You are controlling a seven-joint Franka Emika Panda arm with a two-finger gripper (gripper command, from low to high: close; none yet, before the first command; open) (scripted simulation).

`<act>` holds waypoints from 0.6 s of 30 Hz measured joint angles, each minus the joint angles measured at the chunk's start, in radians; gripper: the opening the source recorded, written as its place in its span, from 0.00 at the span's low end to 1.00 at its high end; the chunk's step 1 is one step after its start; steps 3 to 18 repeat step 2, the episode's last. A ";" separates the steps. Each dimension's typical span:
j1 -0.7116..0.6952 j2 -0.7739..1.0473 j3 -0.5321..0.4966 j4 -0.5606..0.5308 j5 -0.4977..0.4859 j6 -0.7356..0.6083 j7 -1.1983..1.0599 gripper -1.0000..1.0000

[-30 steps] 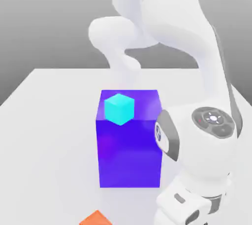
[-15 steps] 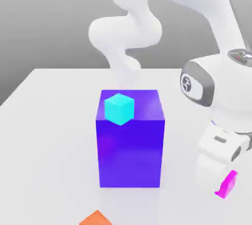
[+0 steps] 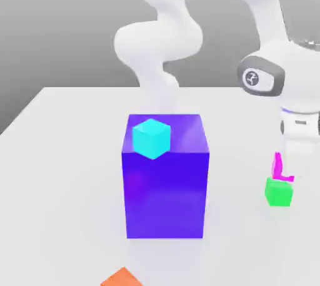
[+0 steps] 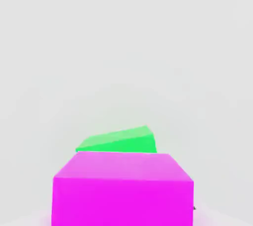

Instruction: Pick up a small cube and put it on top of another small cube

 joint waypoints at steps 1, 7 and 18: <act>0.000 0.000 0.000 0.000 0.000 0.000 0.000 1.00; 0.000 0.000 0.000 0.000 0.000 0.000 0.000 1.00; 0.000 0.000 0.000 0.000 0.000 0.000 0.000 1.00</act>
